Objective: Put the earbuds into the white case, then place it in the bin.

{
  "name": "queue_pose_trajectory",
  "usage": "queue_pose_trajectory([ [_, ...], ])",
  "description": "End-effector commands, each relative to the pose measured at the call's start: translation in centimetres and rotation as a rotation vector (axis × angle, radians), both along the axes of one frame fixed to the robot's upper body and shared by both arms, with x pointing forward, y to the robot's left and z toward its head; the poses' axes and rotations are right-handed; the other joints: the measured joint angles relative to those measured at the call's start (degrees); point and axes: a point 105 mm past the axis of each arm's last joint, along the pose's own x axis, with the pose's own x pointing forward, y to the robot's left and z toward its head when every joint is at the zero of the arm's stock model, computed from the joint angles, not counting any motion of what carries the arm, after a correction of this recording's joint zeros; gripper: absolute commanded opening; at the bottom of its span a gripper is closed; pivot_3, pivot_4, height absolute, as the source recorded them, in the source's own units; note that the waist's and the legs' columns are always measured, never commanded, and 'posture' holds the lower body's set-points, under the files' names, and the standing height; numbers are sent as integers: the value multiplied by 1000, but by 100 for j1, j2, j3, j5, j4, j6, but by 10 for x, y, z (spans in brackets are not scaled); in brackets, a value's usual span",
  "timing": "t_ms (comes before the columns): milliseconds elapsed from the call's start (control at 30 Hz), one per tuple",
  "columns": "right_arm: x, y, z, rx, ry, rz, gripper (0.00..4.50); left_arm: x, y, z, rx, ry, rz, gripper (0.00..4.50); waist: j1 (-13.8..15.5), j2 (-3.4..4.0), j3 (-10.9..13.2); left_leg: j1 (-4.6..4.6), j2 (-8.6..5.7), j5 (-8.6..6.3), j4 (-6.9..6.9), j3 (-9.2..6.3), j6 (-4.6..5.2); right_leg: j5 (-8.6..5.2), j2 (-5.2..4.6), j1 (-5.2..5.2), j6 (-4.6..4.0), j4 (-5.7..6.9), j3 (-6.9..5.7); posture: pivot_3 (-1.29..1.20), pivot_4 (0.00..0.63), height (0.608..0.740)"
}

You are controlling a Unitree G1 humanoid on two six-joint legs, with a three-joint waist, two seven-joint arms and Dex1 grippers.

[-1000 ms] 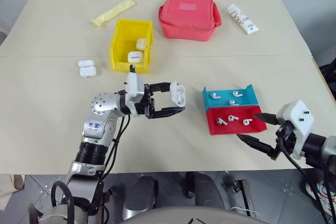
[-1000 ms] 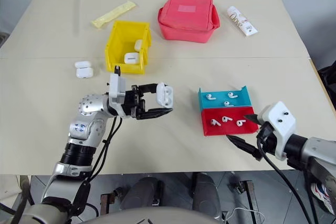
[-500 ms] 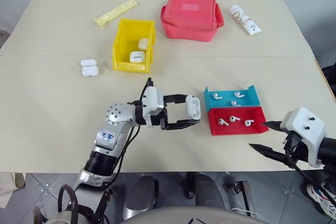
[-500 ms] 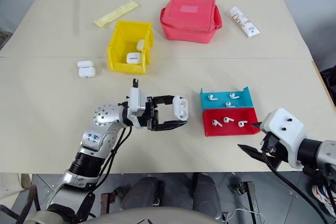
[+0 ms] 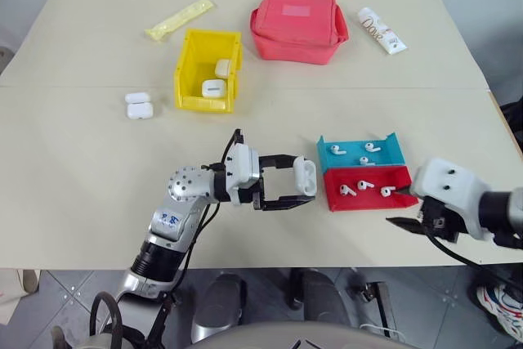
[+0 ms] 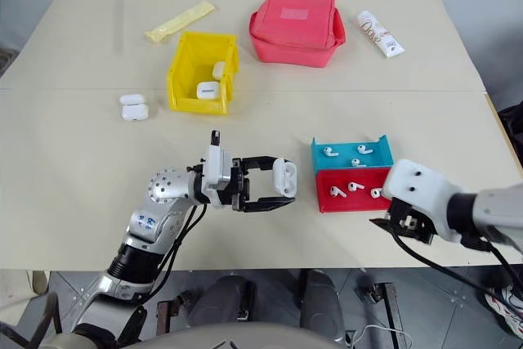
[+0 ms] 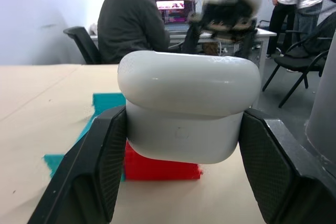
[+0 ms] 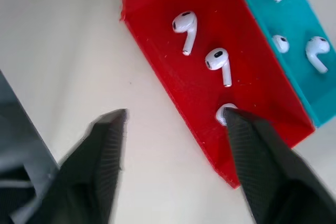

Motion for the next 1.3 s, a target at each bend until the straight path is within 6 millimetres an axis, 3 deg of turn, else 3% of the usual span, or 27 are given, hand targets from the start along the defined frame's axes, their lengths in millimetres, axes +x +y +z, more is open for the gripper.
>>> queue_pose_trajectory([
  [33, 11, -1, -2, -34, -8, 31, 2378, -7, -4, 12, -32, -47, -8, 2816, 3, 0, 0, -3, 0, 0, 0, -3, 0, -3, 0, -2, -6, -3, -2, 0, 150, 740],
  [500, 47, 23, -10, -15, 48, 91, 2378, -1, 8, 9, -26, -39, 68, 2816, -27, 3, -1, -15, 3, 2, 2, -6, -9, 11, 2, -10, 16, -9, -9, 0, 150, 740],
  [1300, 58, 23, -31, -79, 102, 148, 2378, -9, 14, 8, -19, -25, 99, 2816, -34, 7, -3, -20, 0, 6, 4, -6, -16, 16, 8, -15, 23, 19, -20, 0, 150, 740],
])
